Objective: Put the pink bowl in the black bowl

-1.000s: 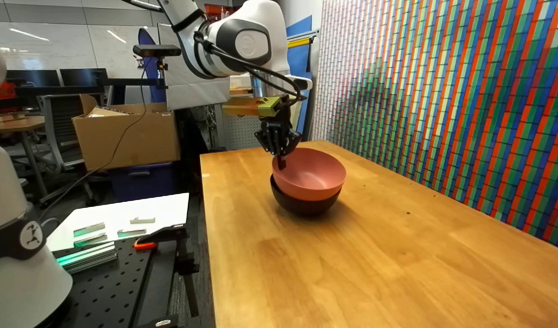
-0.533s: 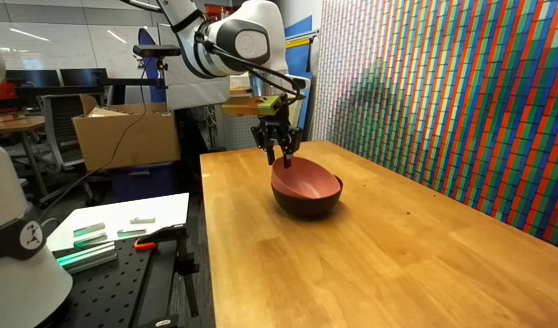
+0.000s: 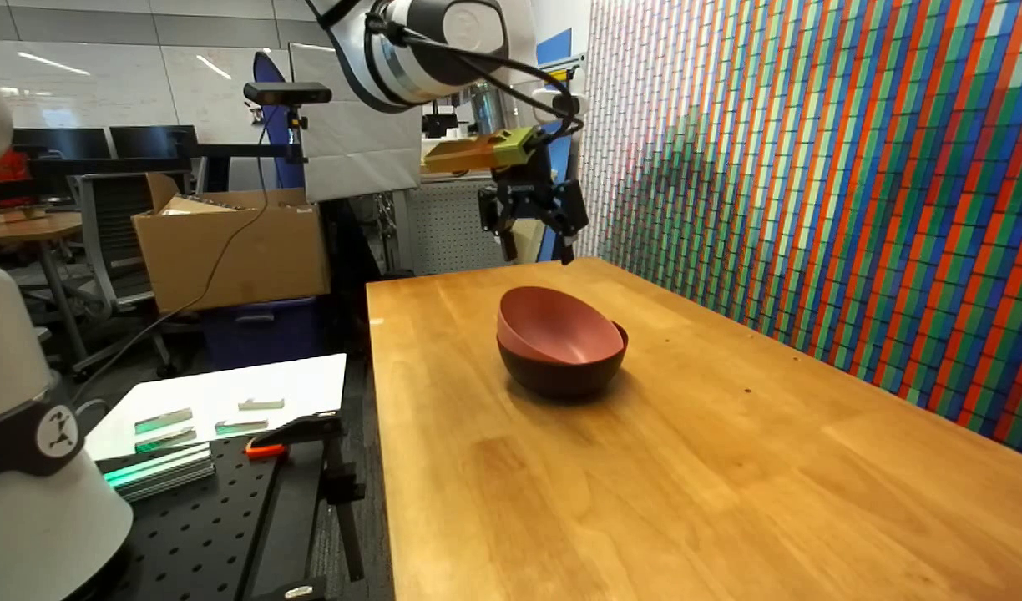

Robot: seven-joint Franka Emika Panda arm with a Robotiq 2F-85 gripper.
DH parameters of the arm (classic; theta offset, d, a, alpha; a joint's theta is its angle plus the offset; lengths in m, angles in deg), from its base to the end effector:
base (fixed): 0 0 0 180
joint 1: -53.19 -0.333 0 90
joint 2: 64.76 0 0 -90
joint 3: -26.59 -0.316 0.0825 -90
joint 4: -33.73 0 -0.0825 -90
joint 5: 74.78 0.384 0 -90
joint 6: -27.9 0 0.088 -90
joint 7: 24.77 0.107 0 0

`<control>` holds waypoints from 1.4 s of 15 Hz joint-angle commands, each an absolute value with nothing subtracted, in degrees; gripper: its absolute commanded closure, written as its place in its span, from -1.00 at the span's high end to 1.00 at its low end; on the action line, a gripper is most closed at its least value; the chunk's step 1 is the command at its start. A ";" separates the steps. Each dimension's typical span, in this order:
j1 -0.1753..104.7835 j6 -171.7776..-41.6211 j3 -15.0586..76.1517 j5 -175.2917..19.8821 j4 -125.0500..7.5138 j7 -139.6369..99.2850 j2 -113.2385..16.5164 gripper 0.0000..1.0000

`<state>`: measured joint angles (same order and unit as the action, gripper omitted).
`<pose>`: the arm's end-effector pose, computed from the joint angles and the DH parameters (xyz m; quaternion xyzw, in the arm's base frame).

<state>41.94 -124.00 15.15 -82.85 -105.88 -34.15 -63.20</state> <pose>0.4619 0.1974 0.3106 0.9385 0.3305 0.0973 0.0250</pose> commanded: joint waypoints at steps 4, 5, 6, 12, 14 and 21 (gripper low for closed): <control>45.11 -115.72 18.66 -82.43 -99.88 -33.65 -67.40 1.00; 45.82 -114.93 19.41 -82.70 -98.95 -33.09 -67.53 1.00; 46.68 -113.77 20.29 -82.83 -97.66 -32.31 -67.26 1.00; 50.42 -104.21 24.07 -78.91 -89.89 -28.03 -66.51 1.00; 51.03 -101.84 24.65 -77.57 -87.91 -27.38 -66.39 1.00; 51.37 -99.12 24.72 -77.90 -86.62 -26.27 -66.79 1.00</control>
